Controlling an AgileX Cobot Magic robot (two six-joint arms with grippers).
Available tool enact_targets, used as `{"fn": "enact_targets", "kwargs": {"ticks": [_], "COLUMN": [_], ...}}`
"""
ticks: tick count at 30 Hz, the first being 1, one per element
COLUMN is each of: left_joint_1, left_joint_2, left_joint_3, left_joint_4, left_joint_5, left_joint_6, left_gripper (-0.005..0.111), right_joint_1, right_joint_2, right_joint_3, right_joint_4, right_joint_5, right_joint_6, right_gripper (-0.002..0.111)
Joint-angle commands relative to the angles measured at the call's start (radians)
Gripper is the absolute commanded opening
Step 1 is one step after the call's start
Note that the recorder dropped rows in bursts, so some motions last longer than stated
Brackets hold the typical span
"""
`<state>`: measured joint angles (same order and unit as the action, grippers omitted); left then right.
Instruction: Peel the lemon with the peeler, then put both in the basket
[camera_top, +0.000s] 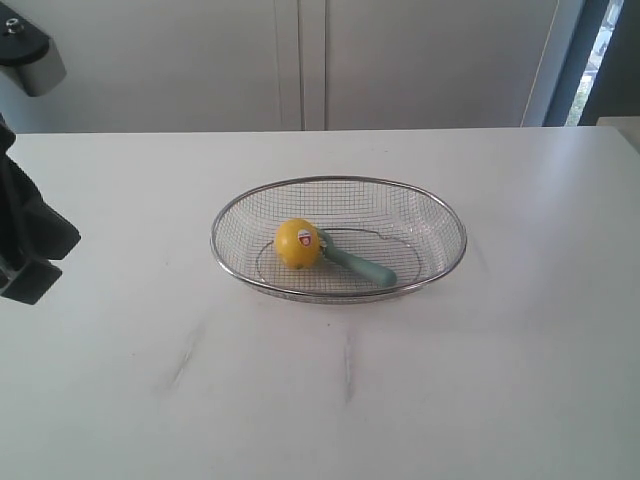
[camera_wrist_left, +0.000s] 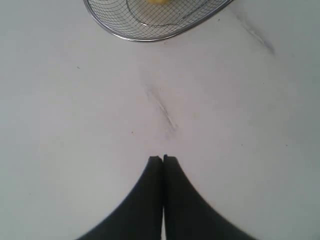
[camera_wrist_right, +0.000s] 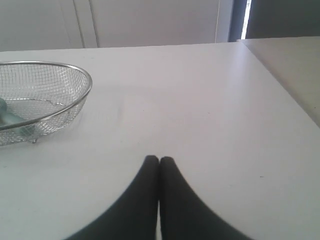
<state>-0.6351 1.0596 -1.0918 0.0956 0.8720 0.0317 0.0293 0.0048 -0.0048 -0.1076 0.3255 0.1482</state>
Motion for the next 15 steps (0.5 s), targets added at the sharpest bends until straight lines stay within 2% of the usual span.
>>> {"fn": "enact_targets", "kwargs": {"ticks": [1,15], "left_joint_1": [-0.005,-0.005], "left_joint_2": [-0.013,-0.013], "left_joint_3": [0.005,0.005], "left_joint_4": [-0.010,-0.010], "left_joint_5": [0.011,0.011], "left_joint_6": [-0.007,-0.007], "left_gripper": [0.000,0.000], "right_joint_1": [0.000,0.000], "right_joint_2": [-0.005,-0.005], "right_joint_3": [0.005,0.005], "right_joint_4": [0.011,0.068], "right_joint_5": [-0.018,-0.018], "right_joint_6": [-0.100,-0.099], "right_gripper": [0.000,0.000]}}
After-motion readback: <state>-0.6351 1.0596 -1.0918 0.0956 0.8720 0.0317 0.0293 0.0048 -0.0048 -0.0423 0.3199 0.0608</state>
